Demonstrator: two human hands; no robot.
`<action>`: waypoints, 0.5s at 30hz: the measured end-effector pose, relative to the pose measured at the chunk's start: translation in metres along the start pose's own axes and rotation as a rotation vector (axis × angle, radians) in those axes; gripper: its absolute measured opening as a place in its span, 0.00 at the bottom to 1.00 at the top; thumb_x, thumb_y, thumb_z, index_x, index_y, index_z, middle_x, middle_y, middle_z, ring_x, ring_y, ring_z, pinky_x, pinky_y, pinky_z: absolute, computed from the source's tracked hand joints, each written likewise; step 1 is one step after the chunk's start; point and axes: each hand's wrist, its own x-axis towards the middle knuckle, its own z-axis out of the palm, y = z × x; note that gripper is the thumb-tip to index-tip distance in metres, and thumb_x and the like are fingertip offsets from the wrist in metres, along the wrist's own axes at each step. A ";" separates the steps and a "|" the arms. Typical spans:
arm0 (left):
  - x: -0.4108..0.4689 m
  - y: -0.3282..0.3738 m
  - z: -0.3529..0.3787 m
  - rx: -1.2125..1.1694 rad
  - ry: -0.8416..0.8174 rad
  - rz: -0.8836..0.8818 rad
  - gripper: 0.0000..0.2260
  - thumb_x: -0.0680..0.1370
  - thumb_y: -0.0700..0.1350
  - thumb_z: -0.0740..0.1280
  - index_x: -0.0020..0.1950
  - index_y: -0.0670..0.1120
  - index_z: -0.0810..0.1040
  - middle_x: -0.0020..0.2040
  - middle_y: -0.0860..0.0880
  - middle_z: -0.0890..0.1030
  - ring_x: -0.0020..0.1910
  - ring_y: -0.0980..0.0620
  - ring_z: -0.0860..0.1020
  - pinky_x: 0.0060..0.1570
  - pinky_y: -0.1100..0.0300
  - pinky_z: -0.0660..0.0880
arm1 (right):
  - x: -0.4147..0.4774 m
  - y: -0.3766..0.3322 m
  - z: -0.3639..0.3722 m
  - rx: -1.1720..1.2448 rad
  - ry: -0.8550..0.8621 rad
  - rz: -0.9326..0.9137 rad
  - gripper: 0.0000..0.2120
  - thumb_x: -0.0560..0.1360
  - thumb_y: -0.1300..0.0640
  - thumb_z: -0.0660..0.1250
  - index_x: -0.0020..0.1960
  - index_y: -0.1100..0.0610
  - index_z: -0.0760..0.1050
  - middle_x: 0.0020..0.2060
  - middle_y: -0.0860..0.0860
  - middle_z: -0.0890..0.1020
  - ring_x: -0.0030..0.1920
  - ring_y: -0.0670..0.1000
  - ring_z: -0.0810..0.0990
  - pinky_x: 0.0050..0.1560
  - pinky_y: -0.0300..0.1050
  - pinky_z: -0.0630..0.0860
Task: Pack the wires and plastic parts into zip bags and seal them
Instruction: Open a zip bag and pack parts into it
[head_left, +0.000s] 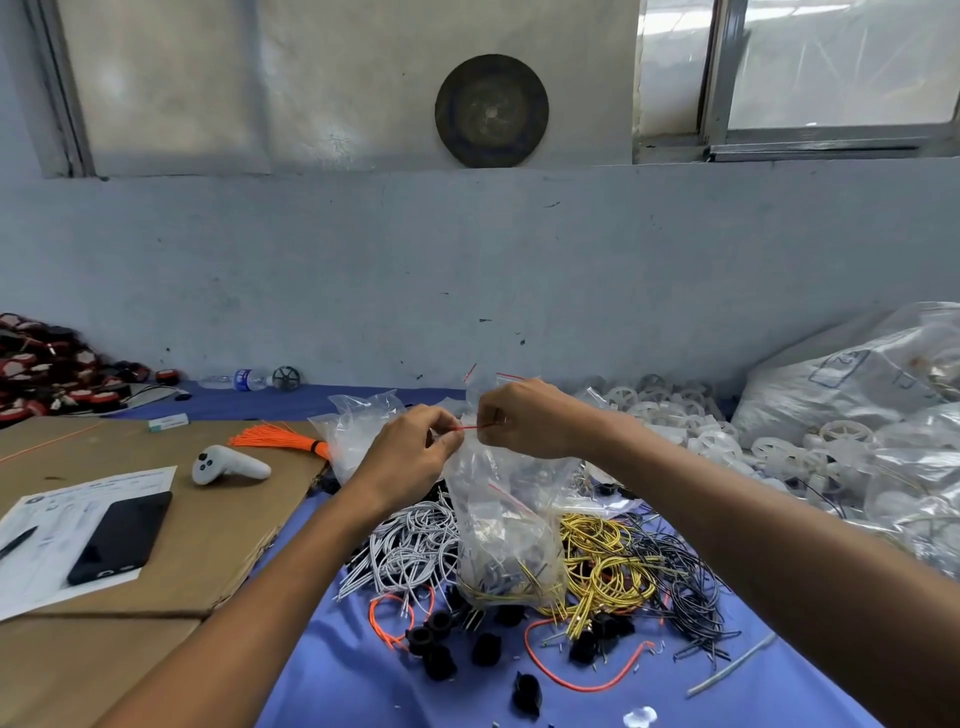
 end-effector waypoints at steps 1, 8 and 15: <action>0.000 0.001 0.001 0.019 -0.005 0.002 0.02 0.81 0.48 0.68 0.50 0.51 0.79 0.48 0.52 0.79 0.44 0.59 0.75 0.41 0.66 0.68 | 0.000 0.001 0.000 -0.005 0.002 -0.005 0.05 0.78 0.55 0.67 0.50 0.56 0.80 0.45 0.50 0.83 0.44 0.52 0.79 0.44 0.46 0.75; -0.003 0.002 0.000 0.058 -0.013 -0.005 0.04 0.81 0.49 0.68 0.52 0.50 0.79 0.50 0.52 0.80 0.49 0.53 0.77 0.50 0.56 0.74 | -0.007 0.008 -0.001 0.023 -0.011 0.020 0.07 0.78 0.54 0.67 0.51 0.57 0.80 0.46 0.51 0.83 0.46 0.52 0.80 0.49 0.49 0.77; -0.001 0.011 0.003 0.114 -0.012 0.019 0.05 0.80 0.50 0.68 0.53 0.50 0.81 0.52 0.53 0.81 0.54 0.52 0.77 0.56 0.51 0.75 | -0.010 0.008 -0.001 0.028 0.014 0.001 0.05 0.78 0.54 0.68 0.51 0.55 0.80 0.45 0.49 0.83 0.45 0.50 0.79 0.45 0.45 0.75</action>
